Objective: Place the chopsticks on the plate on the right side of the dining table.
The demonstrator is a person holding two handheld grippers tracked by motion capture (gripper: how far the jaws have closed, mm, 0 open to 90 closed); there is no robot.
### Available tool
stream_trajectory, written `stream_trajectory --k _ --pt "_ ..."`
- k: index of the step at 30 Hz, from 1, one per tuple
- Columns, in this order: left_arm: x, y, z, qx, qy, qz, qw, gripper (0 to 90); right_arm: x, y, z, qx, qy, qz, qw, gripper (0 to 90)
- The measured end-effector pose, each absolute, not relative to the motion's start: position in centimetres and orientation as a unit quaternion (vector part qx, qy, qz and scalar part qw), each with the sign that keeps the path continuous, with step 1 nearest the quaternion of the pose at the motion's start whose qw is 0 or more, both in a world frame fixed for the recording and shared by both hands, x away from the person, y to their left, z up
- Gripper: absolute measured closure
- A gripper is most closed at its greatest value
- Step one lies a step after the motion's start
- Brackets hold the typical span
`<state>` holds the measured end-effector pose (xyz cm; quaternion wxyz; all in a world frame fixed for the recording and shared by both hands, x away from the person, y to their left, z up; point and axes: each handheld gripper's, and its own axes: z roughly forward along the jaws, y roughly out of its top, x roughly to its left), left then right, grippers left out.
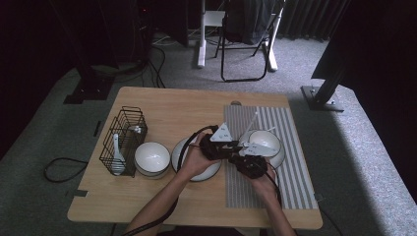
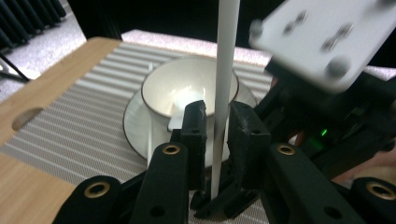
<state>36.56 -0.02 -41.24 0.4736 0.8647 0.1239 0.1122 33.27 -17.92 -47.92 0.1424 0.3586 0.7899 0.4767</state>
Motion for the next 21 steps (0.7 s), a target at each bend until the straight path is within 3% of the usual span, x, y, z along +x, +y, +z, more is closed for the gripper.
stream_trajectory --k 10,14,21 --pt "36.55 -0.44 -42.37 0.872 0.123 0.113 0.461 85.7 33.2 -17.84 -47.87 0.36 0.789 0.477 0.145 86.1" --pt "36.75 -0.41 -42.09 0.874 0.128 0.123 0.453 86.2 32.93 -17.63 -47.7 0.354 0.792 0.469 0.166 71.0" --pt "37.16 -0.21 -42.03 0.866 0.146 0.122 0.463 86.3 32.52 -16.92 -47.71 0.338 0.804 0.455 0.182 65.8"
